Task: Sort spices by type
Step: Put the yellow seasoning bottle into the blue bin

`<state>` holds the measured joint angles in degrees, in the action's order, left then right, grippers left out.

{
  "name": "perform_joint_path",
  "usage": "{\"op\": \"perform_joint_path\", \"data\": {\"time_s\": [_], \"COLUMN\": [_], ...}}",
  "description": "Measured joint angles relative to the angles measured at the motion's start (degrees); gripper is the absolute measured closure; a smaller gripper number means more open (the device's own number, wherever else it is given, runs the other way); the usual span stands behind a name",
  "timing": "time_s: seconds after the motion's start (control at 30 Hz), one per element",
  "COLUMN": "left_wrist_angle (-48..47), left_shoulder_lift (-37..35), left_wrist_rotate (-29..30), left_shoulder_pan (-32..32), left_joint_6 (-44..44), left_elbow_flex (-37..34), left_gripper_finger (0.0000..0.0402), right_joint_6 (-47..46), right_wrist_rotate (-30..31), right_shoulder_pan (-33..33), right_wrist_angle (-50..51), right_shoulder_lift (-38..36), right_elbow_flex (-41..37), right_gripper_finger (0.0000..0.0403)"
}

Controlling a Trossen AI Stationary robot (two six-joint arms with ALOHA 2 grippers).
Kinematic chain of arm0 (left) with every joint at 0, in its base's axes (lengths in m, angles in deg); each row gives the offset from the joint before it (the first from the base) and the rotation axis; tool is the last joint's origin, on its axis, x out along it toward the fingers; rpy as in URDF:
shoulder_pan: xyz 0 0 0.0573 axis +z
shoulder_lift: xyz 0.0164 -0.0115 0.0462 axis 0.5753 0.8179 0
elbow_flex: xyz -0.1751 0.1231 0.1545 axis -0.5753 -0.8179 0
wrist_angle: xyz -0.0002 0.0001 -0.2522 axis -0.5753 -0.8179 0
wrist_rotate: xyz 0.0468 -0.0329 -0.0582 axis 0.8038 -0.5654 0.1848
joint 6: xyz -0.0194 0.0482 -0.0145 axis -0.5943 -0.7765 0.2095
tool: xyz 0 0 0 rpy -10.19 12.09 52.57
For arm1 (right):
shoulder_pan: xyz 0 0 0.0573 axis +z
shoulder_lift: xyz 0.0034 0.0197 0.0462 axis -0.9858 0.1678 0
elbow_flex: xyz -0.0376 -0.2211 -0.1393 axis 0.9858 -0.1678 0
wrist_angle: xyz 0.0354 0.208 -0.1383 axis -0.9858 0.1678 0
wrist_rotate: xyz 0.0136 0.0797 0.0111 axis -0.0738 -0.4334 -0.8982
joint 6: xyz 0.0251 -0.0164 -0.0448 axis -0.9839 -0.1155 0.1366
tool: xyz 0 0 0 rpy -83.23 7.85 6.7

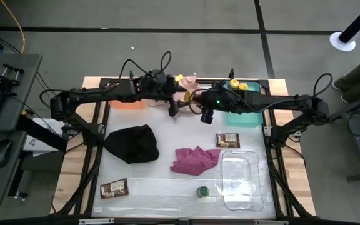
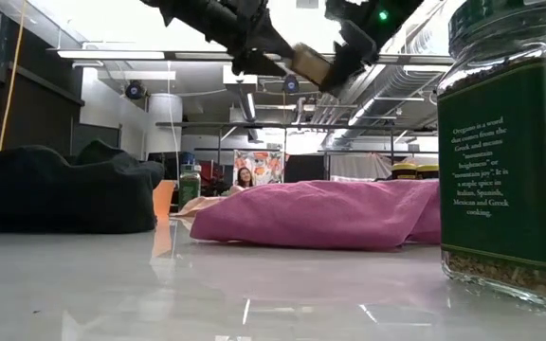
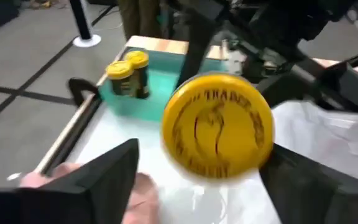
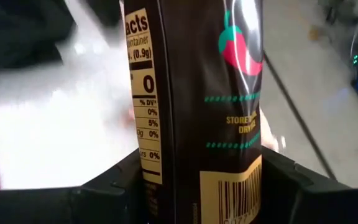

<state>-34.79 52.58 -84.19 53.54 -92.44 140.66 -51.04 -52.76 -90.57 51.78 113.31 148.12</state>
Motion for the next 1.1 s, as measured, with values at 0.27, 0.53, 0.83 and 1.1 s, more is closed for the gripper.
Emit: {"op": "perform_joint_path", "data": {"time_s": [0.27, 0.53, 0.83, 1.1], "left_wrist_angle": [-12.27, 8.17, 21.95, 22.0], "left_shoulder_lift": [-4.41, -10.79, -11.55, -11.53], "left_wrist_rotate": [-0.29, -1.96, -1.93, -1.72], "left_shoulder_pan": [4.31, 6.7, 5.72, 4.37], "left_joint_6": [-2.02, 7.59, 15.49, 14.04], "left_elbow_flex": [-1.67, -16.97, -24.0, -24.0], "left_gripper_finger": [0.0076, 0.0081, 0.0081, 0.0081], "right_joint_6": [-10.11, -38.31, -60.74, -62.46], "right_wrist_rotate": [-0.61, 5.9, 23.96, 24.73], "right_shoulder_pan": [-8.02, -8.71, -9.48, -9.41], "right_wrist_angle": [12.46, 5.72, -8.53, -16.96], "right_shoulder_lift": [-8.24, -30.43, -28.5, -17.67], "right_elbow_flex": [-8.15, -31.5, -44.37, -44.68], "right_gripper_finger": [0.0202, 0.0202, 0.0202, 0.0202]}}
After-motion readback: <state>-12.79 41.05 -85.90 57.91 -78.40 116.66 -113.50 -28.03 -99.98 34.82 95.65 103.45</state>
